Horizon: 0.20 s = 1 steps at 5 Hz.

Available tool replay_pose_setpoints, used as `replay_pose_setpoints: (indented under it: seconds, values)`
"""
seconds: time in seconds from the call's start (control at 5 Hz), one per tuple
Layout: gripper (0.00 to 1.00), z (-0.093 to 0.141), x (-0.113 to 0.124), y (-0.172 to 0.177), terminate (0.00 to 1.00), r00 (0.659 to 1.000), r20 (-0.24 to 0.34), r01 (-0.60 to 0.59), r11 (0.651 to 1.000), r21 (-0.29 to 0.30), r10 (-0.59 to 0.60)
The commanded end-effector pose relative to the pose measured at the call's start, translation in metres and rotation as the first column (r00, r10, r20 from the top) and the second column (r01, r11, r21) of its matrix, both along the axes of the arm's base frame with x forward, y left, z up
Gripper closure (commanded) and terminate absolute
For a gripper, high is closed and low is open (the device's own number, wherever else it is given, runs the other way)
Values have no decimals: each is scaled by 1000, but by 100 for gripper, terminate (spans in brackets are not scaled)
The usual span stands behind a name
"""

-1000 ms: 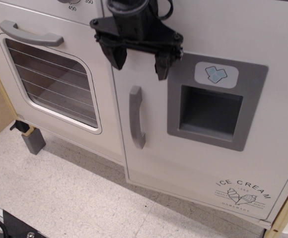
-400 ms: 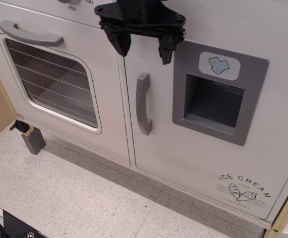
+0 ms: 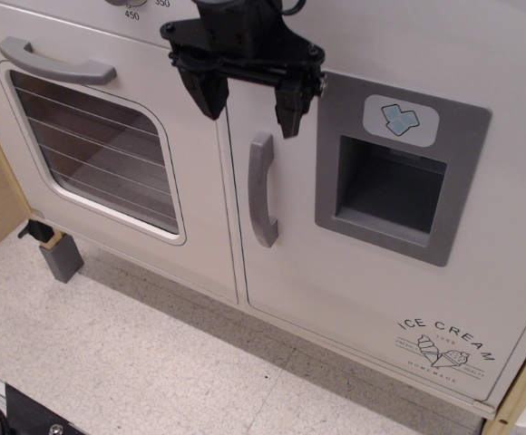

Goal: Close fridge

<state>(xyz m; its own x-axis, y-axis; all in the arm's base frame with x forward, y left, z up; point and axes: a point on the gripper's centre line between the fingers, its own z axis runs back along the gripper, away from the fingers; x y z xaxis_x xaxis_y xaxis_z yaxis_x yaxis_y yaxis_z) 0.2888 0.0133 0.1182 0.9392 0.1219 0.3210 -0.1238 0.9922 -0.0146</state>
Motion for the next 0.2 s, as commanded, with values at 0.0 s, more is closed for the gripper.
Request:
replay_pose_setpoints:
  seconds: [0.0]
  values:
    - [0, 16, 1, 2, 100, 999, 48, 2, 1000, 3, -2]
